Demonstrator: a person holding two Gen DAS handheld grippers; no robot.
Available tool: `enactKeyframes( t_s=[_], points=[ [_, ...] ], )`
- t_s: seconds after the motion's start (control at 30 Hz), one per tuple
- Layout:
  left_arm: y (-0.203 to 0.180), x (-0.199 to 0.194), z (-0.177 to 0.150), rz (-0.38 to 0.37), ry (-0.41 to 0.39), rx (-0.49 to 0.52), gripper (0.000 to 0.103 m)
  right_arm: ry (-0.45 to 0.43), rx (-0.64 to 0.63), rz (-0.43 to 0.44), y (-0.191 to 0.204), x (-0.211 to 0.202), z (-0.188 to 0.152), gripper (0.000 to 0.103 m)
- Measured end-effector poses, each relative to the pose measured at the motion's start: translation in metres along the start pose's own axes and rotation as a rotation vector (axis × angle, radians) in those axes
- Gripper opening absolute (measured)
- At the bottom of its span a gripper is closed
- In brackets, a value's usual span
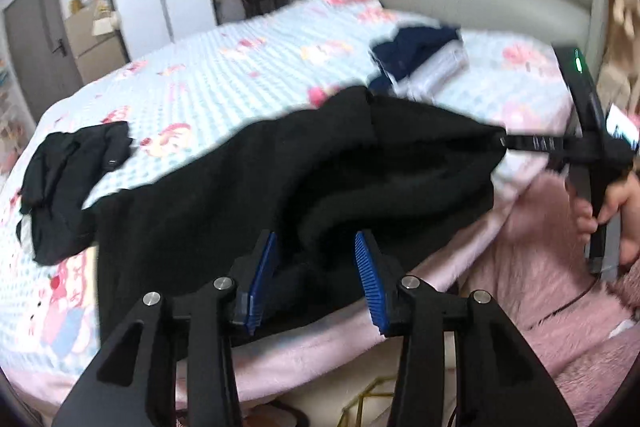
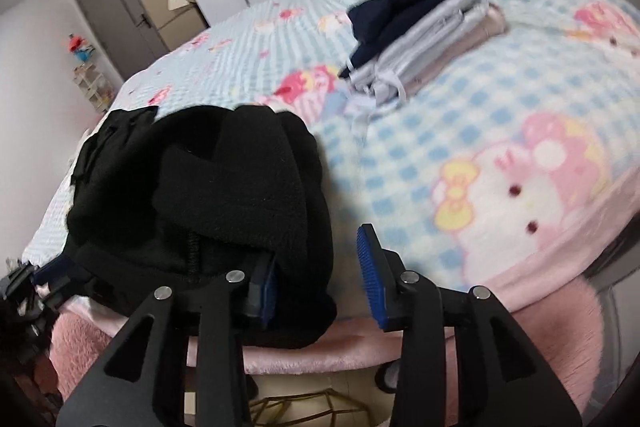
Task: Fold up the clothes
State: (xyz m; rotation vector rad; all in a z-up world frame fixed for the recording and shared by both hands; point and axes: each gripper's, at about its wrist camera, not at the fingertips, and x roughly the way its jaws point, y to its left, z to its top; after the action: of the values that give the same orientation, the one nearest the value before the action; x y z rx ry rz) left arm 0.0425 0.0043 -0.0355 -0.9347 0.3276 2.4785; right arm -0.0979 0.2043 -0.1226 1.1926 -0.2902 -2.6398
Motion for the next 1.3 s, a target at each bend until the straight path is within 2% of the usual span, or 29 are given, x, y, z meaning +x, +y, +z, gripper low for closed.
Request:
enactKeyframes(
  t_s=[0.07,0.13,0.17,0.23,0.3,0.33,0.37,0.47,0.5,0.53,0.57,0.63,0.77,0.8,0.83,0.87,0.9,0.97,1.0,1.03,1.13,1.2,1.3],
  points=[
    [0.018,-0.013,0.006,0.026,-0.05,-0.052,0.043,-0.033,-0.072,-0.028,0.008,-0.01,0.004,0.042],
    [0.027,-0.009,0.01,0.046,-0.046,-0.05,0.045,-0.085,-0.179,-0.071,0.025,-0.018,0.011,0.048],
    [0.031,-0.004,0.013,0.062,-0.033,-0.034,0.045,-0.112,-0.234,-0.093,0.033,-0.022,0.014,0.059],
    [0.028,0.015,0.02,0.071,-0.001,0.024,0.045,-0.138,-0.339,-0.135,0.054,-0.022,0.02,0.074],
    [0.017,0.028,0.032,0.03,0.001,0.05,0.045,-0.137,-0.396,-0.166,0.072,-0.02,0.026,0.074],
    [0.013,0.031,0.037,0.016,-0.003,0.069,0.046,-0.142,-0.406,-0.15,0.077,-0.023,0.03,0.073],
    [0.002,0.037,0.04,0.005,-0.008,0.105,0.051,-0.146,-0.414,-0.126,0.082,-0.026,0.032,0.074],
    [-0.022,0.064,0.051,0.067,0.031,0.199,0.053,-0.116,-0.474,-0.061,0.095,-0.026,0.032,0.075],
    [-0.026,0.068,0.051,0.071,0.037,0.2,0.05,-0.095,-0.505,-0.046,0.099,-0.022,0.029,0.075],
    [-0.029,0.072,0.052,0.075,0.043,0.201,0.025,-0.069,-0.527,-0.024,0.102,-0.015,0.026,0.075],
    [-0.029,0.076,0.053,0.058,0.051,0.177,0.011,-0.042,-0.548,-0.002,0.106,-0.007,0.023,0.075],
    [-0.027,0.075,0.054,0.041,0.04,0.125,0.012,0.011,-0.589,0.042,0.113,0.008,0.016,0.075],
    [-0.019,0.071,0.048,0.001,0.058,0.05,0.014,0.018,-0.532,0.06,0.105,0.02,0.021,0.075],
    [-0.018,0.074,0.045,0.002,0.074,0.045,0.017,0.019,-0.516,0.065,0.103,0.022,0.022,0.074],
    [-0.018,0.077,0.042,0.004,0.091,0.039,0.031,0.021,-0.501,0.069,0.101,0.025,0.023,0.057],
    [-0.015,0.082,0.038,0.014,0.112,0.03,0.043,0.022,-0.486,0.073,0.099,0.028,0.025,0.031],
    [-0.013,0.087,0.035,0.023,0.132,0.021,0.046,0.023,-0.47,0.077,0.097,0.031,0.026,0.025],
    [-0.006,0.086,0.033,-0.006,0.135,-0.032,0.046,0.025,-0.44,0.085,0.094,0.036,0.028,0.012],
    [-0.003,0.086,0.033,-0.02,0.136,-0.059,0.046,0.026,-0.424,0.089,0.092,0.039,0.03,0.011],
    [0.002,0.082,0.034,-0.022,0.124,-0.09,0.047,-0.001,-0.407,0.078,0.086,0.026,0.031,0.004],
    [0.013,0.076,0.031,-0.019,0.128,-0.128,0.047,-0.091,-0.352,0.042,0.069,-0.018,0.035,0.004],
    [0.019,0.073,0.026,-0.041,0.142,-0.156,0.05,-0.151,-0.316,0.018,0.057,-0.047,0.037,0.004],
    [0.014,0.062,0.022,-0.083,0.092,-0.136,0.052,-0.101,-0.323,-0.104,0.036,-0.034,0.027,0.004]
  ],
)
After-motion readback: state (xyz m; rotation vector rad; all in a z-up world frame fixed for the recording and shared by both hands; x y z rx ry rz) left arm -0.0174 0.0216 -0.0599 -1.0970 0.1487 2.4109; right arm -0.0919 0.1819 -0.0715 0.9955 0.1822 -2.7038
